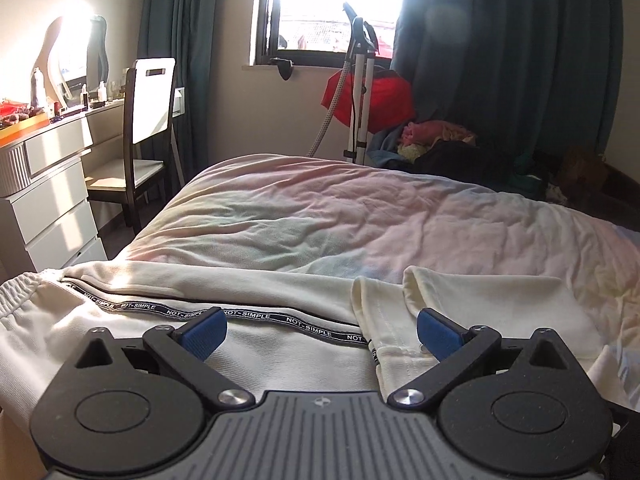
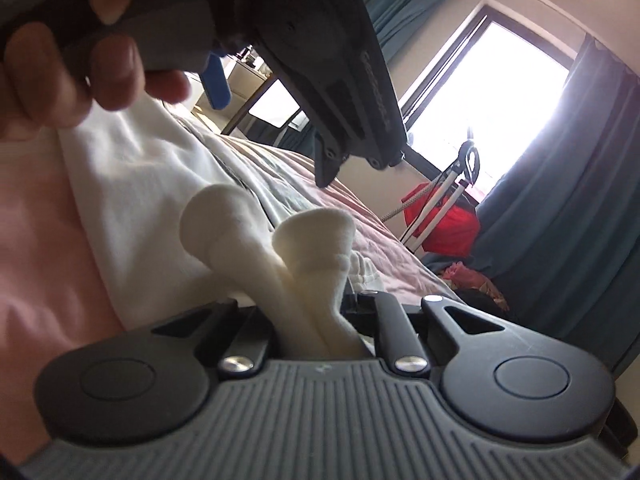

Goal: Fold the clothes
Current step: 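Lift the cuffs with the right gripper and lay them onto the waistband, then open the right gripper and withdraw it from the folded pants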

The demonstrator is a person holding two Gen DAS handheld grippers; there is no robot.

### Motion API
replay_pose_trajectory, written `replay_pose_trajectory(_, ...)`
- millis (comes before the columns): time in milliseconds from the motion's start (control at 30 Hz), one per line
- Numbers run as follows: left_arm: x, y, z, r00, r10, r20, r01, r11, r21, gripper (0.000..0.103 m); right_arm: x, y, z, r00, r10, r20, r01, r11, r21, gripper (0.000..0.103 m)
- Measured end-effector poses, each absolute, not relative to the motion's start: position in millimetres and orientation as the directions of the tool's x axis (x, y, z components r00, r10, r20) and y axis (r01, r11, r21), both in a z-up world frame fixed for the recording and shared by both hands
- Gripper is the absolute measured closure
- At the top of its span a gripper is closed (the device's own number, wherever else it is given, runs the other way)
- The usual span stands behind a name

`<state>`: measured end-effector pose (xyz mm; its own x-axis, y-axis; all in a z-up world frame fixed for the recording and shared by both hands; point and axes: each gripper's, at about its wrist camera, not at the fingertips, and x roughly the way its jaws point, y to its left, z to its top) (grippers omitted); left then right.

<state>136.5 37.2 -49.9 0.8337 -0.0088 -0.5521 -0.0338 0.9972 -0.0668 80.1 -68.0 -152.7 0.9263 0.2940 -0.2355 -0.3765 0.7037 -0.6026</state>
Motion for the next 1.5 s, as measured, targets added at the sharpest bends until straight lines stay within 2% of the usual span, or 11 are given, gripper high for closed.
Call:
replay_pose_trajectory(267, 136.7, 32.4, -60.8, 0.82, -0.03, -0.572, -0.013, 0.997, -0.071, 0.001, 92.9, -71.9, -143.8, 0.873, 0.307, -0.379, -0.466, 0.756, -0.46, 0.085)
replay_pose_trajectory(300, 134.2, 31.7, -61.1, 0.819, -0.028, -0.573, -0.012, 0.998, -0.065, 0.001, 94.1, -75.1, -137.4, 0.853, 0.327, -0.408, -0.49, 0.769, -0.409, 0.076)
replay_pose_trajectory(367, 129.3, 30.3, -61.4, 0.819, -0.023, -0.574, -0.01, 0.998, -0.054, 0.001, 91.7, -82.8, -123.4, 0.806, 0.394, -0.441, -0.547, 0.781, -0.301, 0.045)
replay_pose_trajectory(400, 126.4, 29.9, -60.6, 0.821, -0.021, -0.571, -0.009, 0.999, -0.05, 0.001, 89.5, -86.2, -116.5, 0.785, 0.431, -0.445, -0.57, 0.783, -0.248, 0.019)
replay_pose_trajectory(433, 122.9, 29.5, -59.0, 0.824, -0.02, -0.566, -0.008, 0.999, -0.046, 0.001, 86.2, -90.0, -109.2, 0.771, 0.459, -0.442, -0.583, 0.788, -0.197, 0.01)
replay_pose_trajectory(567, 110.7, 26.5, -53.8, 0.832, -0.038, -0.553, 0.018, 0.999, -0.043, 0.001, 66.0, -109.7, -80.4, 0.769, 0.464, -0.44, -0.546, 0.835, -0.074, 0.01)
replay_pose_trajectory(767, 91.1, 6.9, -57.6, 0.846, -0.101, -0.524, 0.117, 0.993, -0.003, 0.001, 55.7, -169.2, -65.9, 0.83, 0.327, -0.451, -0.336, 0.94, 0.062, 0.011)
replay_pose_trajectory(900, 82.8, -13.2, -73.5, 0.816, -0.114, -0.566, 0.17, 0.984, 0.047, 0.001, 74.4, -202.1, -74.3, 0.851, 0.223, -0.475, -0.188, 0.975, 0.121, 0.02)
replay_pose_trajectory(1067, 88.0, -35.7, -105.5, 0.752, -0.036, -0.658, 0.183, 0.971, 0.156, 0.001, 105.0, -228.5, -95.6, 0.826, 0.136, -0.547, -0.055, 0.985, 0.162, 0.02)
replay_pose_trajectory(1233, 93.4, -30.9, -114.2, 0.74, -0.036, -0.672, 0.17, 0.976, 0.134, 0.0, 119.3, -239.6, -125.6, 0.751, 0.134, -0.646, 0.004, 0.978, 0.207, 0.021)
replay_pose_trajectory(1500, 87.3, 18.9, -82.3, 0.726, -0.056, -0.686, 0.076, 0.997, -0.001, 0.0, 113.9, -238.3, -130.1, 0.738, 0.132, -0.662, 0.005, 0.98, 0.2, 0.021)
